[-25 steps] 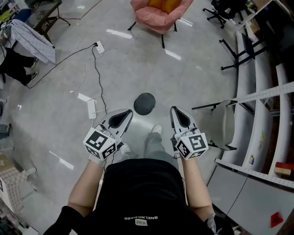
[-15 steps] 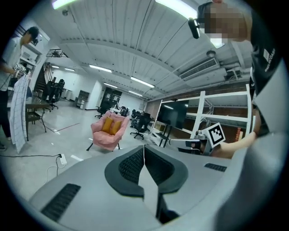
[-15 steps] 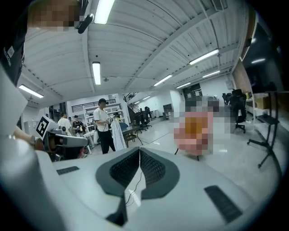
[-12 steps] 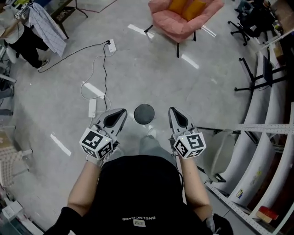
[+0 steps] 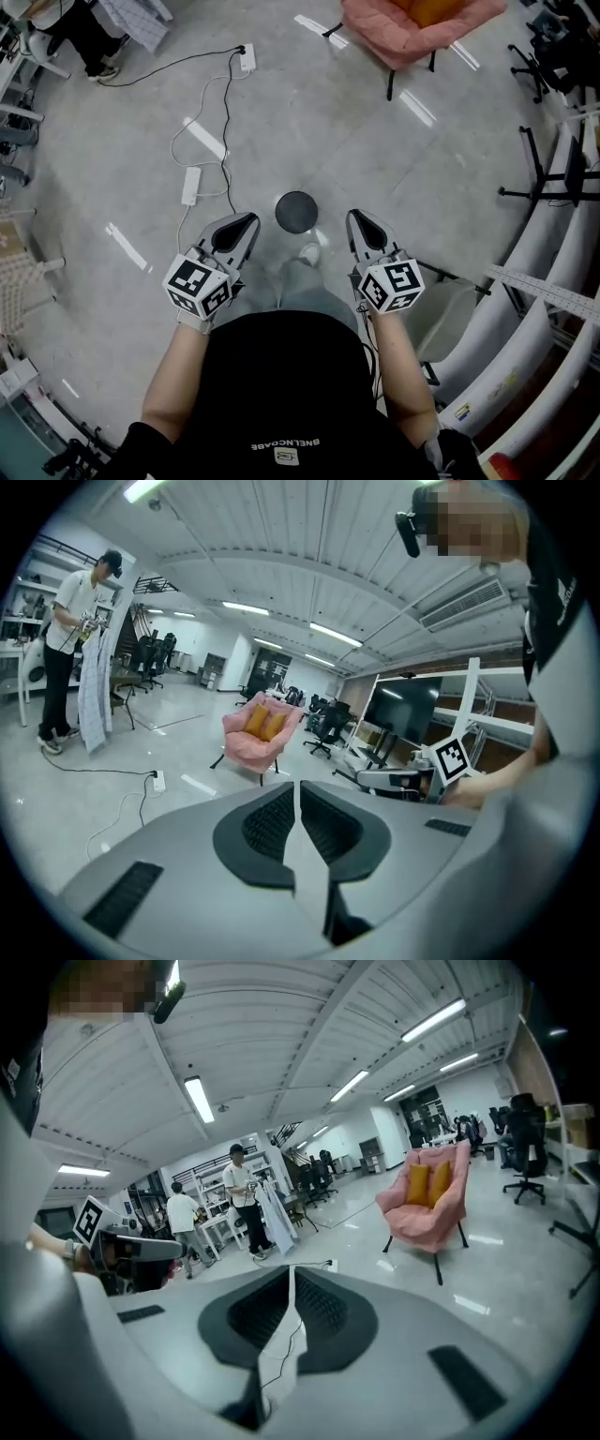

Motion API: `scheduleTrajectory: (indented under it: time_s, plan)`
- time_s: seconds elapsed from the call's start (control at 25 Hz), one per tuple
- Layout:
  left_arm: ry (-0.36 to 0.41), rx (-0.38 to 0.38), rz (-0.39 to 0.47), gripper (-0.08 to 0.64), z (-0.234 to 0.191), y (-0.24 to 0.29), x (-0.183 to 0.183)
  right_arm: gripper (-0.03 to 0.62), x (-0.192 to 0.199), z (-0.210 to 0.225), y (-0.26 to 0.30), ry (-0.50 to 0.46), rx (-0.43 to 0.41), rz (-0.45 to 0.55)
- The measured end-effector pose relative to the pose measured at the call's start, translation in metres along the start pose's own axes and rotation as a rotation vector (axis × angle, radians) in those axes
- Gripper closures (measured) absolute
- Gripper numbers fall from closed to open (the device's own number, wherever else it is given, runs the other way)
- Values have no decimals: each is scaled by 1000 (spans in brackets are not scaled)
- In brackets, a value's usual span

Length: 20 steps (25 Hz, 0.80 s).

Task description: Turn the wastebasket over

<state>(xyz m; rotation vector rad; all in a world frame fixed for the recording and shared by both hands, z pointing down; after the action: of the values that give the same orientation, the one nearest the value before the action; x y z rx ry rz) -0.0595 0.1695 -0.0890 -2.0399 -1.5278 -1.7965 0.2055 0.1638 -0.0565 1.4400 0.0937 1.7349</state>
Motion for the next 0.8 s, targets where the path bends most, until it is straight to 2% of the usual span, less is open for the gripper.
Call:
scheduleTrajectory:
  time_s: [0.16,0.48,0.64,0.8]
  plan:
    - [-45,16,-48,529,-17,18,18,577,9,6,24,-1,-18,-65]
    - [-106,111,-188,448,-66,77,69,554,44,30,86,33,-19,-227]
    - [-178,124,-264,408,-106,111,115,516,80,50,128,69,-19,-310]
    - [-243,123,-314,388,-135,154,165,455,133,78,166,87,-30,-421]
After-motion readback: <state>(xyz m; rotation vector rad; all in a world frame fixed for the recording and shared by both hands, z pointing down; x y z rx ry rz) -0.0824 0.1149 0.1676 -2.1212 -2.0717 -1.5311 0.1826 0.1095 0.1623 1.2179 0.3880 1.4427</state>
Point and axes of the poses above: the fingertips, and each gripper's own axes: y forward along the fingers, z to its right, x out of its underside, the point moved 7 cm from there along -y, backward along the fingers, and after that the axes turned 12 degrees about -z, right-handed, at the moved point
